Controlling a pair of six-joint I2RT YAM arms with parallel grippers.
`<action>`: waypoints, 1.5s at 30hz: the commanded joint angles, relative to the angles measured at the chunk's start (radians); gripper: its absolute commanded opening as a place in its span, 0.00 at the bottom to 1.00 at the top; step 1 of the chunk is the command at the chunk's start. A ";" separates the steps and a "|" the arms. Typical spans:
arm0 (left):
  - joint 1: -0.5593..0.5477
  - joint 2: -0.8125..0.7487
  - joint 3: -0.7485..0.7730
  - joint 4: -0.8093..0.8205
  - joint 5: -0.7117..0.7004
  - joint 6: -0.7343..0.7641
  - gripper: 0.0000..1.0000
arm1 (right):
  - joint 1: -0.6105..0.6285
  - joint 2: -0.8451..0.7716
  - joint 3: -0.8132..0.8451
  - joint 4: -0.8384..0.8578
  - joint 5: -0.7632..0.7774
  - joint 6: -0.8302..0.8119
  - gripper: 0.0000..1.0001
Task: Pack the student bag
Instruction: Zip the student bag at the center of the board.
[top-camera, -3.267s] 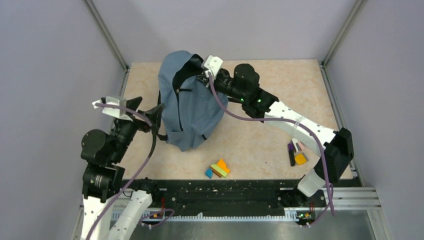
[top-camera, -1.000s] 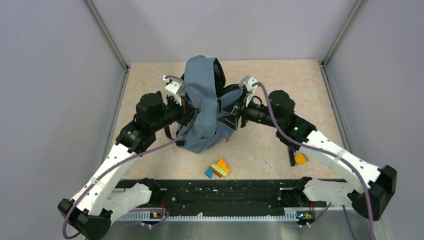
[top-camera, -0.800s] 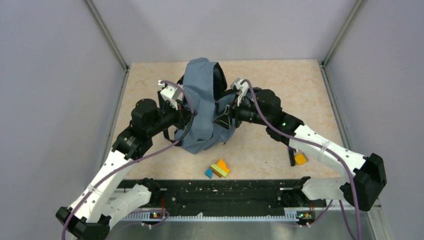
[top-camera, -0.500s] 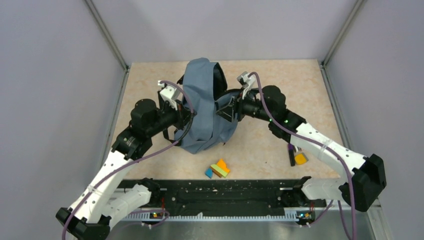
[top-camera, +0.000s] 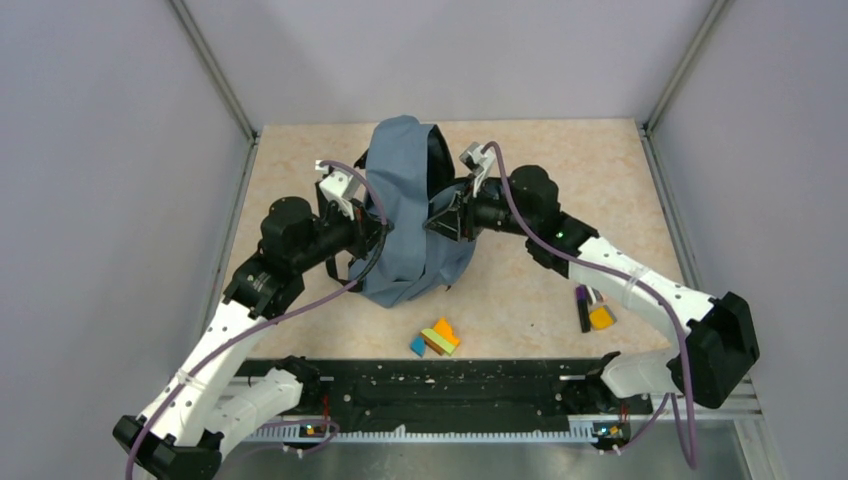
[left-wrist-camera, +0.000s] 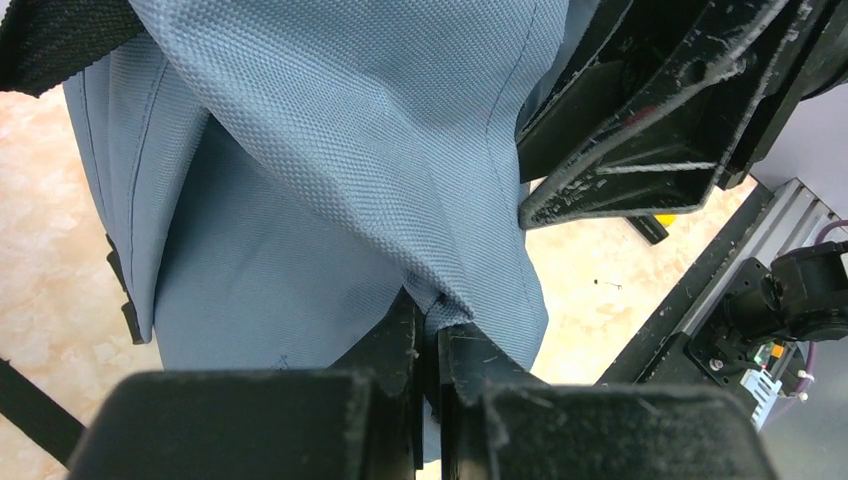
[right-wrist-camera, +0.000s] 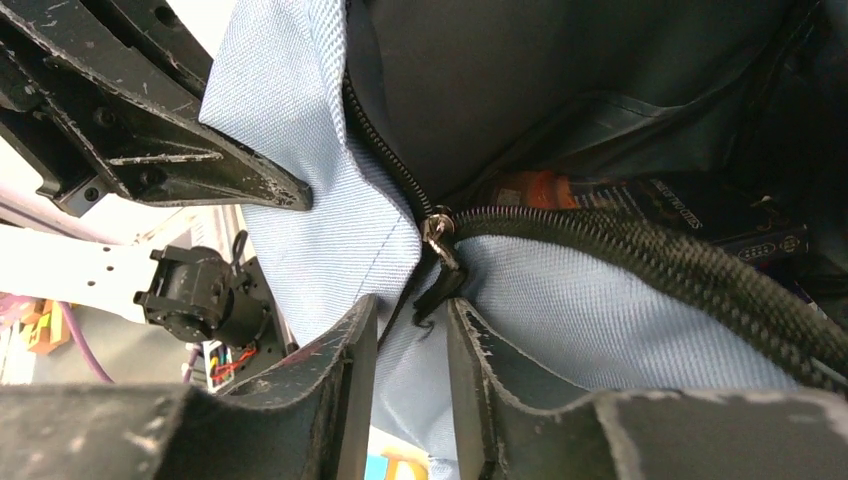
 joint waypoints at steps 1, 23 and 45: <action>0.009 0.000 -0.002 0.072 0.012 0.010 0.00 | -0.003 0.019 0.068 0.065 -0.017 -0.030 0.25; 0.050 0.005 -0.002 0.052 -0.102 0.014 0.00 | -0.001 -0.069 0.010 0.175 0.034 -0.154 0.00; 0.086 0.022 0.013 0.035 -0.033 0.027 0.00 | 0.158 -0.198 -0.160 0.174 0.329 -0.714 0.63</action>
